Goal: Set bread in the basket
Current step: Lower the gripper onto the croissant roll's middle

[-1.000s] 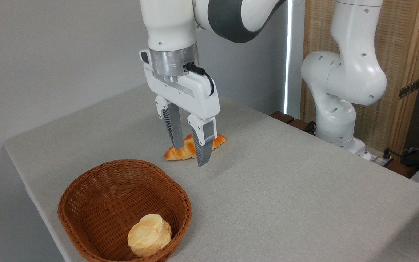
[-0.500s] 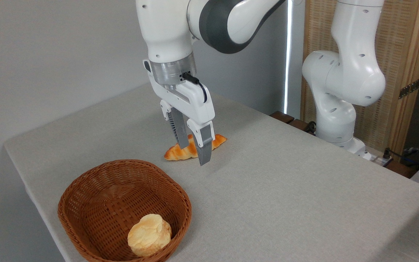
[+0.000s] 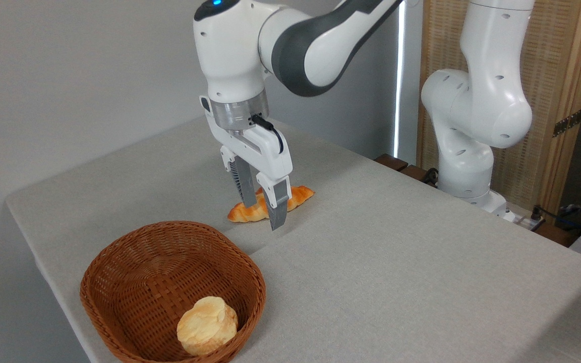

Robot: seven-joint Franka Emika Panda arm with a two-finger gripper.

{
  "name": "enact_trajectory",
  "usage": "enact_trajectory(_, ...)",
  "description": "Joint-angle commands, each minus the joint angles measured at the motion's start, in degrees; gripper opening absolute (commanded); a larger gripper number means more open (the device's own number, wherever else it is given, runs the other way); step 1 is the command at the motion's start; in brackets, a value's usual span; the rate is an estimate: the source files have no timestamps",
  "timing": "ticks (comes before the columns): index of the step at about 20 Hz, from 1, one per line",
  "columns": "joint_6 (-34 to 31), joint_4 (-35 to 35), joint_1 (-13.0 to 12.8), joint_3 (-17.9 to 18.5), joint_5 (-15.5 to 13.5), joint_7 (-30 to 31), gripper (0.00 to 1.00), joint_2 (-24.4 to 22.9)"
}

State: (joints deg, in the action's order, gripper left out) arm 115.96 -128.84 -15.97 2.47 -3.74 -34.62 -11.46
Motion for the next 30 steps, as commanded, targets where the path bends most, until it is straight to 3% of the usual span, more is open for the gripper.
enact_trajectory(1,1.90,-1.24,-1.25,0.79,-1.71,1.14,1.00,-0.50)
enact_trajectory(5,1.99,-1.15,-1.69,0.79,-3.64,1.05,1.00,0.47)
enact_trajectory(9,1.90,-1.15,-3.10,0.70,-3.64,1.05,1.00,0.47)
enact_trajectory(12,1.90,-1.15,-5.55,0.70,-3.91,1.14,1.00,0.47)
enact_trajectory(21,1.81,-1.24,-9.51,0.79,-4.52,0.79,1.00,1.96)
enact_trajectory(30,1.90,-1.24,-9.69,0.44,-3.30,0.43,1.00,2.93)
